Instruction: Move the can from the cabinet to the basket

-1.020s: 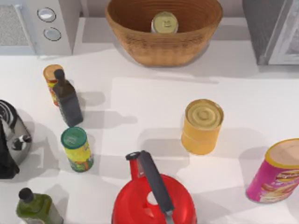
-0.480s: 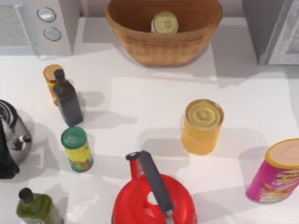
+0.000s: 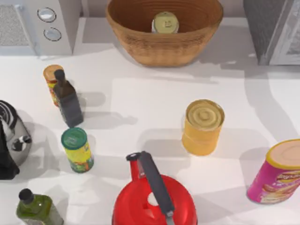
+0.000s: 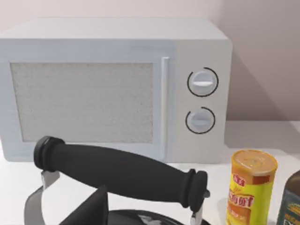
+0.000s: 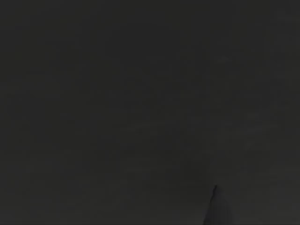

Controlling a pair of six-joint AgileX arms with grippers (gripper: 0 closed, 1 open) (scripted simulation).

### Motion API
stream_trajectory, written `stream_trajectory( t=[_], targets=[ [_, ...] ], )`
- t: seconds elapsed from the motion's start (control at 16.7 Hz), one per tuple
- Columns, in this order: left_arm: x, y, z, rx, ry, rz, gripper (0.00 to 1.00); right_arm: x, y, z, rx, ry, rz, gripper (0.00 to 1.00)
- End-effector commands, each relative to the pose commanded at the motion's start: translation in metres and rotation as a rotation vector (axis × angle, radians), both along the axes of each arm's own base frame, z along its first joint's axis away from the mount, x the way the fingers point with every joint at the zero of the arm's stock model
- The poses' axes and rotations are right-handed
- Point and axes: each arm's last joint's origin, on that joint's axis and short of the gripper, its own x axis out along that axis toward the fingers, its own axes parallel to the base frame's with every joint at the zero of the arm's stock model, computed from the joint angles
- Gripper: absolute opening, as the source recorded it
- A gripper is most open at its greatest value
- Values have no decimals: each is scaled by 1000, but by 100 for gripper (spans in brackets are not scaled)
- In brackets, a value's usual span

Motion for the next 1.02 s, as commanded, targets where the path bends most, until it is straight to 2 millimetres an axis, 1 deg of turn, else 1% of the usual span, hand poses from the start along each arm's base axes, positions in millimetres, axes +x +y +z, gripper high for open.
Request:
stream_trajectory(
  t=[0.12,0.3,0.36,0.42,0.54,0.78,0.84,0.96,1.02],
  targets=[
    [0,0,0,0,0,0,100,-3,4,0,0,0,0,100],
    [0,0,0,0,0,0,100,-3,4,0,0,0,0,100],
    [0,0,0,0,0,0,100,-10,-6,6,-3,-21,-41,100],
    [0,0,0,0,0,0,100,-9,-6,6,-3,-22,-41,100],
    [0,0,0,0,0,0,100,2,-6,7,-6,-23,-41,100],
    [0,0,0,0,0,0,100,36,-6,6,-4,-20,-42,100],
    [0,0,0,0,0,0,100,39,-7,6,-3,-21,-41,100],
    [0,0,0,0,0,0,100,40,-7,6,-3,-21,-41,100],
    [0,0,0,0,0,0,100,33,-7,8,-2,-28,-37,100]
  ],
)
